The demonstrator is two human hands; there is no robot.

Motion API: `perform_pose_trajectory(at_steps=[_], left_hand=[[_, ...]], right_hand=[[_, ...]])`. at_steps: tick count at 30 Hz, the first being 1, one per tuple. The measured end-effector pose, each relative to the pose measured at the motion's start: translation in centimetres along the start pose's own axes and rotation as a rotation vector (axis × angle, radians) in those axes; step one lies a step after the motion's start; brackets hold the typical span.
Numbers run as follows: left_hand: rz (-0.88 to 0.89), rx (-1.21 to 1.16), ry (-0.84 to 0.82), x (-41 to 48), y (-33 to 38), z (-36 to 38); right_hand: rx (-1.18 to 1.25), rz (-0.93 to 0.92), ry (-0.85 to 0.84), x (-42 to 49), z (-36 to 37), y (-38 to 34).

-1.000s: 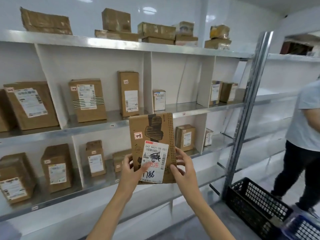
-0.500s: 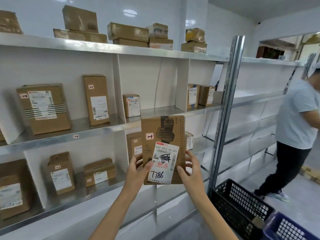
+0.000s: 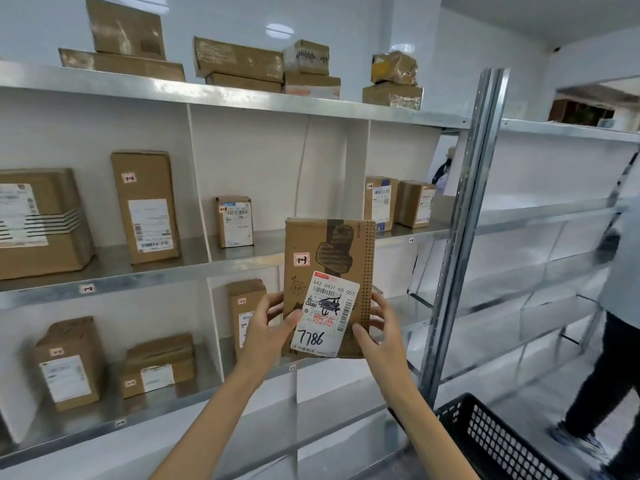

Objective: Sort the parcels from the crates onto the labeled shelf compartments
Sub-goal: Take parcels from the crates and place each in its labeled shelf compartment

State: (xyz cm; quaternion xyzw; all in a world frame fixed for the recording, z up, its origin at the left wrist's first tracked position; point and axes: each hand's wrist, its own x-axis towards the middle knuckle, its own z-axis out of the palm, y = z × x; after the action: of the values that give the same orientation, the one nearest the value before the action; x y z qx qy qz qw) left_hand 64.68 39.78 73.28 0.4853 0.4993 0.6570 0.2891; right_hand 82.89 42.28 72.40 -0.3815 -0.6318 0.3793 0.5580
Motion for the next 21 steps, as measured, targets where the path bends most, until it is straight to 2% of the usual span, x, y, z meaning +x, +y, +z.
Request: perform_pose_trajectory(at_steps=[11,21], left_hand=[[0.052,-0.044,0.084,9.5,-1.4,4.4],[0.125,-0.015,0.127,21.6,-2.6,5.2]], right_hand=[[0.076,0.024,-0.131,10.7,-1.0,0.8],[0.102,-0.011,-0.183,22.9,1.7,2.9]])
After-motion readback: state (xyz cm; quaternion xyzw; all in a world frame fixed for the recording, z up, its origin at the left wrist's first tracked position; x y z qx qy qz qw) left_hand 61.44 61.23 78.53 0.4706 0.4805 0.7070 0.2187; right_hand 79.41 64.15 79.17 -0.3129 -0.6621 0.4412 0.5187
